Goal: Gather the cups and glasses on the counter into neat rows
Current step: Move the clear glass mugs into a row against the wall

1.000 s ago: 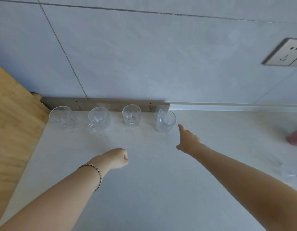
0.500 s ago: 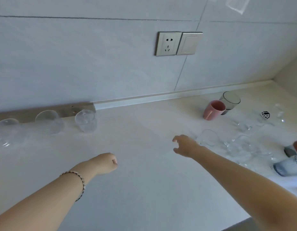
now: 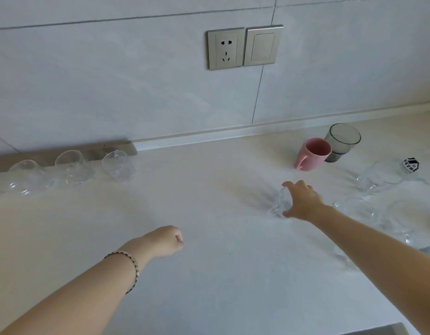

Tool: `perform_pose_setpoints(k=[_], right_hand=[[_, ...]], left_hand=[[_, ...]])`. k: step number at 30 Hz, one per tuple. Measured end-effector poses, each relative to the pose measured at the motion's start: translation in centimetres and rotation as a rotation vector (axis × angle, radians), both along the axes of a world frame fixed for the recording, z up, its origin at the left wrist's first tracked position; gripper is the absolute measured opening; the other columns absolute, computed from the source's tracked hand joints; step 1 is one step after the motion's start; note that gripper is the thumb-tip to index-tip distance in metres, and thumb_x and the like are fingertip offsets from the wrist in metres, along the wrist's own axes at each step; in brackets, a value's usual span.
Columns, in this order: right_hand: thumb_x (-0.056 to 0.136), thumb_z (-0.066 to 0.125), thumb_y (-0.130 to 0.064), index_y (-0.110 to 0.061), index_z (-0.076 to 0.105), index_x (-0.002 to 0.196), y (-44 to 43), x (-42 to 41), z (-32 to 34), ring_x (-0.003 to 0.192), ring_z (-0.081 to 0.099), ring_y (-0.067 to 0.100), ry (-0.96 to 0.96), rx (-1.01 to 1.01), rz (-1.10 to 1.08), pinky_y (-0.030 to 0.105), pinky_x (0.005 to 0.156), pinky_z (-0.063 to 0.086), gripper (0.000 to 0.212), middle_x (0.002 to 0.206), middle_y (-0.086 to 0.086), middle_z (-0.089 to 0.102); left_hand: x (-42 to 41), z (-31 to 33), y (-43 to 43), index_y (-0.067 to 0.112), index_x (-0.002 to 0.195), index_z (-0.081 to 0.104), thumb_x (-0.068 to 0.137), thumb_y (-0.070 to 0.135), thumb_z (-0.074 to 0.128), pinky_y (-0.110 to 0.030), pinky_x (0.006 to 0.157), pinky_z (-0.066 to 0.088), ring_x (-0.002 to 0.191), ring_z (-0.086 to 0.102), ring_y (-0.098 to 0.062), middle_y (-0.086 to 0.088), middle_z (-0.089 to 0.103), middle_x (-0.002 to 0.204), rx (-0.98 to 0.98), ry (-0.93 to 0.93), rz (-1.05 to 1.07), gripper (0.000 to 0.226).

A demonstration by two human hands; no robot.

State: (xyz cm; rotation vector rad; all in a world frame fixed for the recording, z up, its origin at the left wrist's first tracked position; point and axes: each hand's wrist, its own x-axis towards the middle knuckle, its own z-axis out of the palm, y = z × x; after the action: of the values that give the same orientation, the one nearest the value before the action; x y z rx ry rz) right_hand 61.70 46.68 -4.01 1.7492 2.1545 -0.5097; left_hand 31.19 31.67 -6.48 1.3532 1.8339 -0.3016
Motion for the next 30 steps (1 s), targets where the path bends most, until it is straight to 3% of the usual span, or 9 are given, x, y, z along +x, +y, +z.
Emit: perform_pose_setpoints(k=[4, 8, 16, 20, 24, 27, 30], right_hand=[[0.07, 0.075, -0.04, -0.029, 0.032, 0.14, -0.8, -1.2, 0.6, 0.121, 0.046, 0.027, -0.032, 0.012, 0.051, 0.035, 0.093, 0.046, 0.083, 0.131, 0.006, 0.042], [0.069, 0.074, -0.042, -0.031, 0.033, 0.14, -3.0, -5.3, 1.6, 0.122, 0.046, 0.024, -0.029, 0.006, 0.181, 0.033, 0.095, 0.045, 0.083, 0.133, 0.003, 0.042], [0.069, 0.074, -0.041, -0.032, 0.033, 0.14, -10.5, -22.2, 2.5, 0.121, 0.048, 0.022, 0.068, -0.033, 0.443, 0.03, 0.093, 0.042, 0.083, 0.133, 0.001, 0.043], [0.069, 0.073, -0.042, -0.031, 0.033, 0.14, -15.0, -32.2, 1.9, 0.12, 0.048, 0.022, 0.099, -0.058, 0.498, 0.03, 0.094, 0.043, 0.082, 0.133, 0.001, 0.043], [0.07, 0.073, -0.043, -0.031, 0.032, 0.14, -19.7, -42.1, 1.0, 0.121, 0.047, 0.021, 0.129, -0.093, 0.506, 0.03, 0.096, 0.042, 0.082, 0.134, 0.0, 0.043], [0.07, 0.073, -0.042, -0.031, 0.031, 0.141, -22.6, -49.3, 0.6, 0.122, 0.047, 0.022, 0.146, -0.116, 0.524, 0.032, 0.098, 0.042, 0.083, 0.135, 0.001, 0.042], [0.07, 0.074, -0.04, -0.029, 0.032, 0.141, -24.9, -56.2, 0.3, 0.122, 0.047, 0.024, 0.165, -0.124, 0.557, 0.033, 0.098, 0.042, 0.082, 0.134, 0.002, 0.042]], left_hand=[[-1.7, 0.4, -1.6, 0.018, 0.101, 0.06, 0.092, 0.023, 0.044, -0.023, 0.079, 0.039, 0.09, 0.053, -0.016, -0.003, 0.06, 0.104, -0.012, 0.022, 0.053, 0.019], [-4.8, 1.1, -4.1, 0.015, 0.111, 0.059, 0.093, 0.025, 0.043, -0.024, 0.08, 0.039, 0.093, 0.051, -0.015, 0.0, 0.055, 0.105, 0.012, 0.033, 0.152, 0.026], [-17.1, 0.9, -13.3, 0.016, 0.107, 0.06, 0.093, 0.024, 0.043, -0.024, 0.075, 0.039, 0.083, 0.053, -0.016, 0.0, 0.055, 0.1, -0.005, 0.023, 0.315, 0.023], [-25.4, 1.0, -18.2, 0.022, 0.091, 0.057, 0.092, 0.023, 0.041, -0.024, 0.066, 0.038, 0.074, 0.052, -0.018, -0.002, 0.055, 0.092, -0.029, 0.025, 0.353, 0.015], [-34.6, 1.3, -22.6, 0.026, 0.064, 0.034, 0.09, 0.017, 0.039, -0.025, 0.051, 0.024, 0.064, 0.037, -0.02, -0.006, 0.043, 0.082, -0.063, 0.045, 0.336, 0.029], [-40.6, 1.4, -25.3, 0.027, 0.058, 0.029, 0.089, 0.015, 0.04, -0.024, 0.05, 0.02, 0.052, 0.029, -0.012, 0.001, 0.034, 0.064, -0.067, 0.052, 0.367, 0.035], [-45.3, 1.3, -27.1, 0.027, 0.056, 0.026, 0.088, 0.013, 0.04, -0.024, 0.049, 0.017, 0.05, 0.024, -0.011, 0.003, 0.027, 0.059, -0.043, 0.064, 0.401, 0.037]])
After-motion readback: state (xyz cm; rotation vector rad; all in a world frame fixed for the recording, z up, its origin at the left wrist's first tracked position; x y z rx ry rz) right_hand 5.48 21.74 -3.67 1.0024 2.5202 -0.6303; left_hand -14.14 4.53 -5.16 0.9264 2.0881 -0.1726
